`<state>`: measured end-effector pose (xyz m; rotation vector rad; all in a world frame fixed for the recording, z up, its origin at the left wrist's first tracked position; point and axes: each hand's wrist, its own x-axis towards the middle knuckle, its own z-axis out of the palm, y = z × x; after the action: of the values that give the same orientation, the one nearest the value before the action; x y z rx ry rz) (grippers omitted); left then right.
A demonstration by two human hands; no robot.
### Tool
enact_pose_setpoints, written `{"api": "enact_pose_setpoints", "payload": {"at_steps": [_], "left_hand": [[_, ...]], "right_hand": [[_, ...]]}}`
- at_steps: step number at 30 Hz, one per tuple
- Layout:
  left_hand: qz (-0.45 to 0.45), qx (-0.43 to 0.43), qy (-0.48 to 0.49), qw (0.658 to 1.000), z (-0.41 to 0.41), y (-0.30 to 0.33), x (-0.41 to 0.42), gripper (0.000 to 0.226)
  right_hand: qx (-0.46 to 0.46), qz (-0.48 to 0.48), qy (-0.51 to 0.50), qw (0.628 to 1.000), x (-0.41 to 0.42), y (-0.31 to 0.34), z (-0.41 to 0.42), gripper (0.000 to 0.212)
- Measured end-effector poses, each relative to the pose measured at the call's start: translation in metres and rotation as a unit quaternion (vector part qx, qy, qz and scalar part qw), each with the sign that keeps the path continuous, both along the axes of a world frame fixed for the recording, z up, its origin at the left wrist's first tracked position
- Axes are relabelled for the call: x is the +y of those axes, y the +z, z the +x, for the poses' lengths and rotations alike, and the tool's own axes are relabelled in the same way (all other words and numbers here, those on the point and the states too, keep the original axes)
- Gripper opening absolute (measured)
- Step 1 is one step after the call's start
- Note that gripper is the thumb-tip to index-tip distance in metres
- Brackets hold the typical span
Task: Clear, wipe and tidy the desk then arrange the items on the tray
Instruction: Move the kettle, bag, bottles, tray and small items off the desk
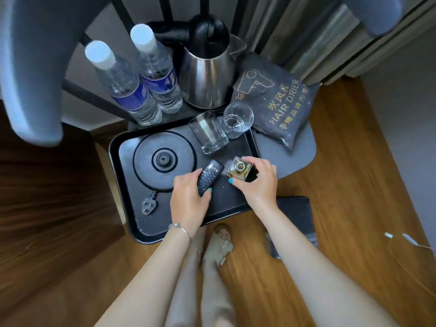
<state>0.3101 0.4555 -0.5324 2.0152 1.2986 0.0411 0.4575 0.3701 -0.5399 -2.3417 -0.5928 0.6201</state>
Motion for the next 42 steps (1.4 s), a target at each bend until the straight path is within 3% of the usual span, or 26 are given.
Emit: {"api": "enact_pose_setpoints", "payload": {"at_steps": [5, 9, 12, 14, 17, 19, 21, 24, 29, 37, 42], "left_hand": [[0.014, 0.045, -0.002, 0.999, 0.012, -0.001, 0.002, 0.055], [0.002, 0.057, -0.029, 0.998, 0.01, 0.013, 0.001, 0.059], [-0.065, 0.087, -0.009, 0.994, 0.001, 0.03, 0.002, 0.053], [-0.179, 0.127, -0.051, 0.974, -0.008, 0.043, 0.006, 0.056], [-0.309, 0.208, -0.19, 0.908, -0.023, 0.079, 0.005, 0.064], [-0.291, 0.245, -0.241, 0.893, -0.034, 0.109, -0.001, 0.066], [-0.242, 0.251, -0.241, 0.906, -0.046, 0.142, -0.007, 0.067], [-0.198, 0.218, -0.198, 0.935, -0.07, 0.198, -0.02, 0.074], [-0.192, 0.2, -0.099, 0.956, -0.124, 0.27, -0.068, 0.081], [-0.205, 0.159, 0.103, 0.96, -0.247, 0.346, -0.171, 0.068], [-0.188, 0.111, 0.239, 0.946, -0.34, 0.378, -0.212, 0.065]], "right_hand": [[0.028, -0.023, -0.015, 0.999, 0.009, -0.002, 0.005, 0.062], [0.114, -0.102, -0.013, 0.988, 0.003, 0.011, 0.011, 0.091], [0.14, -0.149, -0.035, 0.978, -0.012, 0.038, 0.006, 0.083], [0.189, -0.207, 0.035, 0.959, -0.025, 0.065, 0.003, 0.067], [0.299, -0.324, 0.214, 0.872, -0.039, 0.112, -0.004, 0.062], [0.278, -0.375, 0.274, 0.841, -0.042, 0.143, -0.012, 0.067], [0.225, -0.381, 0.306, 0.843, -0.04, 0.177, -0.022, 0.07], [0.165, -0.361, 0.364, 0.843, -0.038, 0.23, -0.042, 0.068], [0.131, -0.365, 0.474, 0.791, -0.047, 0.298, -0.08, 0.069], [0.05, -0.296, 0.585, 0.754, -0.076, 0.363, -0.184, 0.069], [0.018, -0.276, 0.681, 0.678, -0.077, 0.382, -0.3, 0.067]]}}
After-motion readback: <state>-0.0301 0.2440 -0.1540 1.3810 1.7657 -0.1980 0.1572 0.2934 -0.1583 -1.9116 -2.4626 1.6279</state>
